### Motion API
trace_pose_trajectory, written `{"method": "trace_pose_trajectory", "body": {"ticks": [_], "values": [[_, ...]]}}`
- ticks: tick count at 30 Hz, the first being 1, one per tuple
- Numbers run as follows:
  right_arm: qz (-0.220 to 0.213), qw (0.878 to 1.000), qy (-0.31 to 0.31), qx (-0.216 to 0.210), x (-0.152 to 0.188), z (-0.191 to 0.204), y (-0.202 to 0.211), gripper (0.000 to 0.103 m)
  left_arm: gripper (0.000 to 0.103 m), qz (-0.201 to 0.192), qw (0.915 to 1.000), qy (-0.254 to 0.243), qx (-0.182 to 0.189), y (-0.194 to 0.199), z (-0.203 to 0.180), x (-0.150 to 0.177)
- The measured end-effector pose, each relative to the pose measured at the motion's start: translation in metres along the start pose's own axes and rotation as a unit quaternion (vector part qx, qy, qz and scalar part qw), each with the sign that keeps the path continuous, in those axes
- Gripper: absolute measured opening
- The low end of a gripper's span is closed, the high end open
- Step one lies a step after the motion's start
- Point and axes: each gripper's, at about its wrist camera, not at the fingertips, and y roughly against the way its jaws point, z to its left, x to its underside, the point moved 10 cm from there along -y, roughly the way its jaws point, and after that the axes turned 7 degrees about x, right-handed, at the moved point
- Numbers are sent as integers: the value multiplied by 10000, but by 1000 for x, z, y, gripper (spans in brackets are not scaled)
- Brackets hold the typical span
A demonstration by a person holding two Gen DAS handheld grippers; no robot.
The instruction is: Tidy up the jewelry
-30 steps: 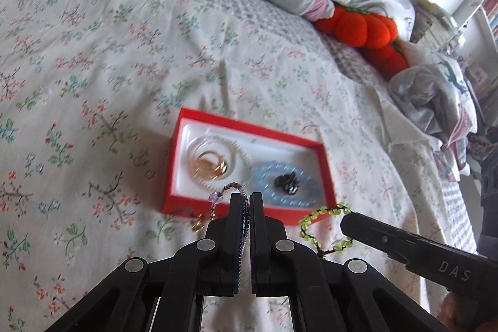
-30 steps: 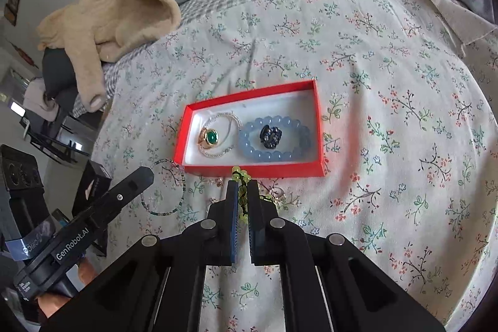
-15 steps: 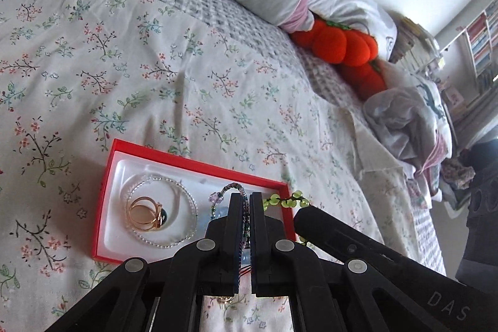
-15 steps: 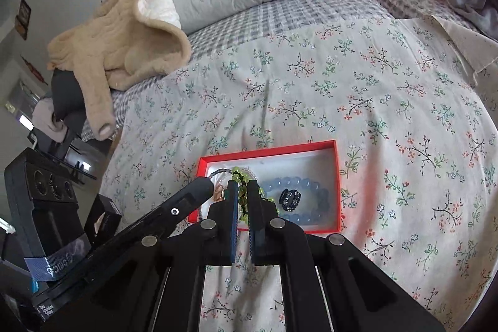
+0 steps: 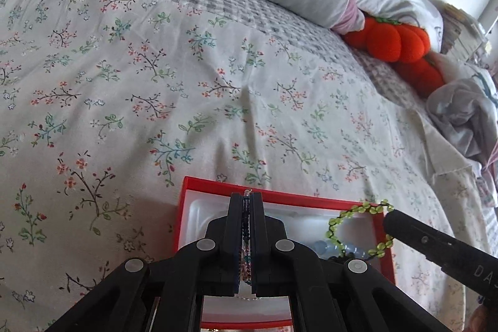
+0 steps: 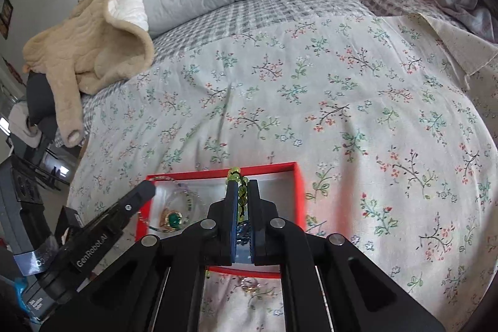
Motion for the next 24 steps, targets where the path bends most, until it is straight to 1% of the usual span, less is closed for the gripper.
{"method": "trace_pose_trajectory", "body": {"ticks": [3,5,6,7,8,9,10,11,13,15,16,17,21,23,24], "values": [[11,9997,-11,244,0,-15,-3,6,0,43,9999,-9,-116,-1,3,1],[39,9997,-89,236,0,-21,-1,7,1,20,9998,-98,-175,2,0,1],[83,9997,-98,211,1,-22,1,7,3,25,9997,-148,-197,5,-2,2],[113,9997,-71,181,2,-22,2,8,11,41,9996,-196,-209,7,-3,2],[129,9998,-20,169,3,-21,4,10,20,61,9994,-238,-237,9,-4,3],[137,9997,31,177,4,-20,6,13,24,78,9992,-272,-269,11,-5,3],[141,9997,71,179,6,-19,9,20,29,95,9991,-296,-291,14,-5,4],[142,9997,97,159,7,-17,11,24,30,113,9990,-317,-309,17,-6,5],[166,9998,107,83,10,-15,16,28,34,171,9987,-339,-346,22,-6,9],[202,9997,117,27,14,-12,21,29,42,218,9984,-380,-350,28,-8,13],[217,9997,128,22,16,-11,23,29,49,245,9982,-414,-368,30,-9,16],[227,9996,143,16,18,-10,25,30,53,266,9979,-447,-396,33,-9,18],[257,9995,199,-10,27,-6,32,35,60,396,9967,-540,-464,39,-7,29],[286,9993,226,-28,32,-5,33,41,66,456,9961,-563,-510,41,-4,34],[324,9992,235,-44,34,-5,33,42,67,484,9956,-581,-547,42,-2,36]]}}
